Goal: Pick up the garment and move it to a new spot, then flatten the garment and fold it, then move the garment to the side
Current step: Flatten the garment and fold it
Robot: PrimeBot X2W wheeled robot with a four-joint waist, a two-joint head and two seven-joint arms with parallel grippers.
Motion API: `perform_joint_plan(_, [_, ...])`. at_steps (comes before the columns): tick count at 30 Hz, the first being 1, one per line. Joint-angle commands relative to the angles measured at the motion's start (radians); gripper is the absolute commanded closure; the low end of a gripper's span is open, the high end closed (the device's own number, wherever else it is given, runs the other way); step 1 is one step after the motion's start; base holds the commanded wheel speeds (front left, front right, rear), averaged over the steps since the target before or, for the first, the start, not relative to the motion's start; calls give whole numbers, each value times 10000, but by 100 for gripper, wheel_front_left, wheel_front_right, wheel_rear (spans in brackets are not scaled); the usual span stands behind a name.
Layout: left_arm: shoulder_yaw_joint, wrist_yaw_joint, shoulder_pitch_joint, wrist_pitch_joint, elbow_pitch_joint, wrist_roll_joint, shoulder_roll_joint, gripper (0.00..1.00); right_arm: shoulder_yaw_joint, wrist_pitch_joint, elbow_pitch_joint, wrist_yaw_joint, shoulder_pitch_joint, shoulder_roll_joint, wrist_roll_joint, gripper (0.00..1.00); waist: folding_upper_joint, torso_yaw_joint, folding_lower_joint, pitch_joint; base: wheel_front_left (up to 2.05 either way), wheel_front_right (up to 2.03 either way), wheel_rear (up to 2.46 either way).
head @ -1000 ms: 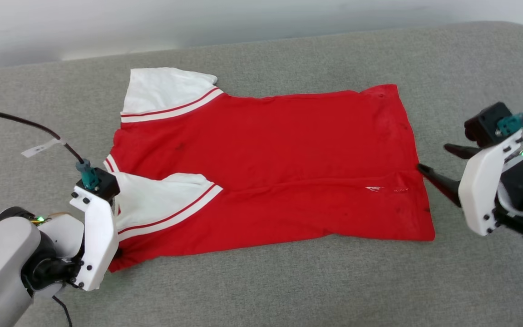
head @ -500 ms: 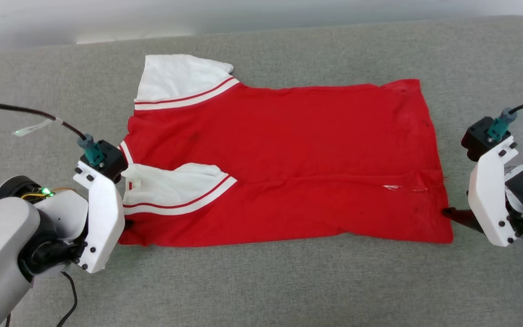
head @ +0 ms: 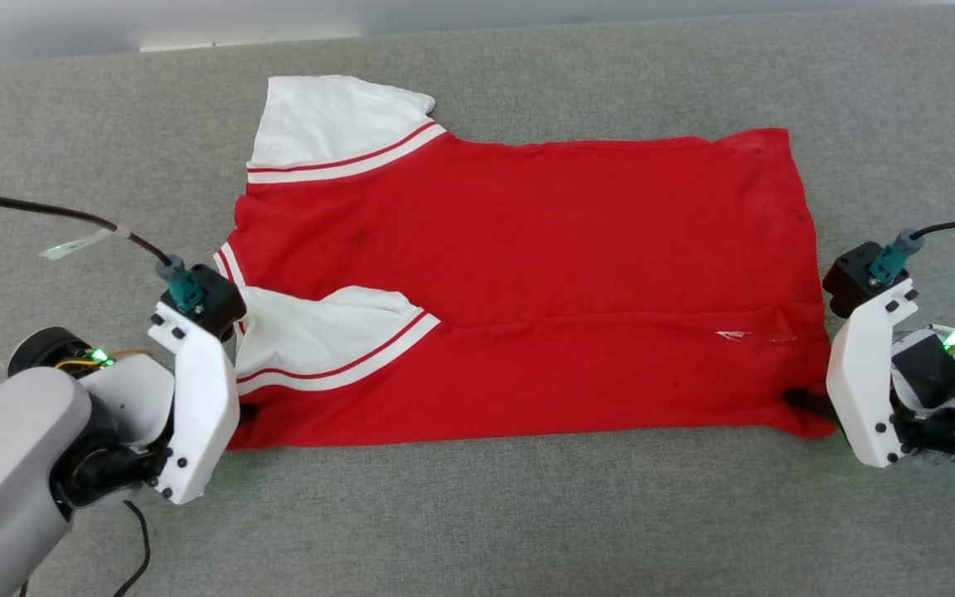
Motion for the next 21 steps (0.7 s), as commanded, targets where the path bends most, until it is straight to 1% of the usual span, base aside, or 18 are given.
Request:
perform_joint_plan(1, [-7, -7, 36, -66, 62, -58, 70, 100, 369, 2, 159, -1, 432, 379, -24, 100, -1, -50, 0, -89, 0, 0, 0])
perform_joint_plan(4, [-66, -7, 224, -246, 165, -212, 219, 100, 257, -318, 26, -1, 242, 79, 25, 100, -1, -123, 0, -350, 0, 0, 0])
perform_joint_plan(10, [-216, -6, 810, -504, 122, -533, 514, 100, 304, -726, -674, -2, 349, -604, 301, 100, -1, -204, 0, -1013, 0, 0, 0])
perform_joint_plan(13, [-277, -2, 1192, -612, -69, -665, 669, 100, 313, -790, -1058, -4, 546, -1006, 464, 100, -1, -233, 0, -1255, 0, 0, 0])
perform_joint_plan(21, [-494, 277, 2180, -878, -907, -886, 1025, 100, 387, -533, -1912, -4, 1321, -2001, 812, 100, -1, -249, 0, -1559, 0, 0, 0])
